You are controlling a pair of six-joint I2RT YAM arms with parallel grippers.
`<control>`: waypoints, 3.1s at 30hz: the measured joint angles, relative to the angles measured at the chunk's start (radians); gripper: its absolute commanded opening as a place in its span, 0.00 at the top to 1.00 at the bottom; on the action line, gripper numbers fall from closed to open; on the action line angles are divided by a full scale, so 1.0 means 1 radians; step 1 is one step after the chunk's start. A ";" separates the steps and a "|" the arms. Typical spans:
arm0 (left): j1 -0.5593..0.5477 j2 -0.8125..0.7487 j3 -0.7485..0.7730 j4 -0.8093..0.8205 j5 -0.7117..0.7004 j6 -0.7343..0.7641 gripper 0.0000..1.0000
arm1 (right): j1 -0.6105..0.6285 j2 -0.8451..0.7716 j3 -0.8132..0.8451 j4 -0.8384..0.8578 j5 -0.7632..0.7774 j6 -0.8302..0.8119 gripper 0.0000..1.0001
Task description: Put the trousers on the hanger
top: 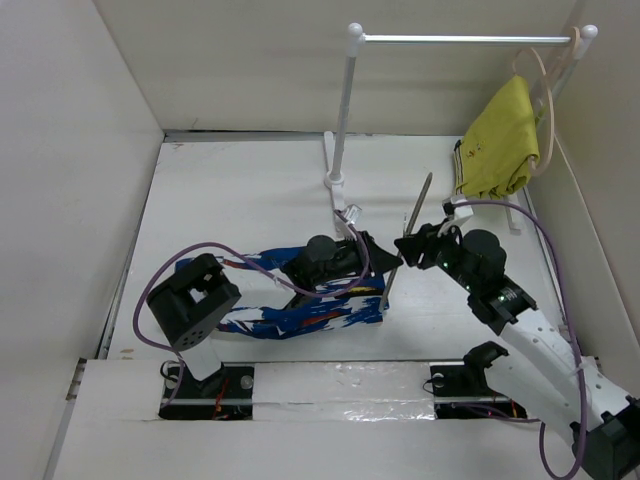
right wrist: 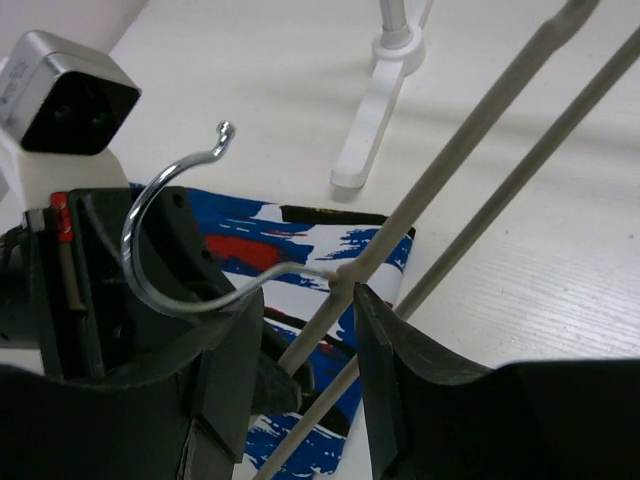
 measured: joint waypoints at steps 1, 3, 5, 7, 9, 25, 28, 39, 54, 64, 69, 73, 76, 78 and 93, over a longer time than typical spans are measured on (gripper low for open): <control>-0.007 0.000 0.000 0.000 0.001 0.003 1.00 | 0.000 0.014 0.000 0.002 -0.001 0.005 0.55; -0.018 0.000 0.000 -0.010 0.002 0.010 1.00 | -0.003 0.034 -0.005 0.013 -0.003 0.023 0.57; -0.021 0.000 0.000 -0.010 0.008 0.015 1.00 | -0.008 0.043 -0.022 0.036 -0.003 0.039 0.58; -0.026 -0.006 -0.002 -0.008 0.011 0.019 1.00 | -0.008 0.046 -0.035 0.039 0.005 0.054 0.58; -0.027 -0.016 -0.012 -0.008 0.010 0.023 1.00 | -0.008 0.042 -0.039 0.040 0.015 0.064 0.59; -0.029 0.017 -0.034 0.003 -0.006 0.021 1.00 | -0.010 0.088 -0.114 0.153 -0.019 0.111 0.82; -0.030 0.020 -0.035 -0.017 -0.020 0.026 0.94 | -0.015 0.115 -0.115 0.161 -0.030 0.113 1.00; -0.071 -0.010 -0.035 -0.052 -0.091 0.079 0.60 | -0.018 0.062 -0.114 0.140 0.021 0.127 1.00; -0.161 -0.011 -0.034 -0.204 -0.196 0.146 0.73 | -0.021 0.121 -0.095 0.081 0.040 0.130 1.00; -0.218 -0.028 -0.002 -0.327 -0.338 0.176 1.00 | -0.021 0.129 -0.091 0.071 0.028 0.130 1.00; -0.225 -0.029 0.008 -0.357 -0.367 0.179 1.00 | -0.021 0.138 -0.090 0.069 0.010 0.126 0.82; -0.236 -0.031 0.008 -0.358 -0.397 0.167 1.00 | -0.021 0.121 -0.089 0.043 -0.010 0.106 0.29; -0.236 -0.055 -0.007 -0.356 -0.424 0.144 1.00 | -0.021 0.072 -0.080 -0.025 -0.011 0.083 0.23; -0.240 -0.082 -0.031 -0.343 -0.445 0.122 1.00 | -0.021 0.026 -0.071 -0.067 -0.011 0.065 0.23; -0.275 -0.025 -0.118 -0.230 -0.535 -0.121 1.00 | -0.023 -0.105 -0.063 -0.202 -0.087 -0.026 1.00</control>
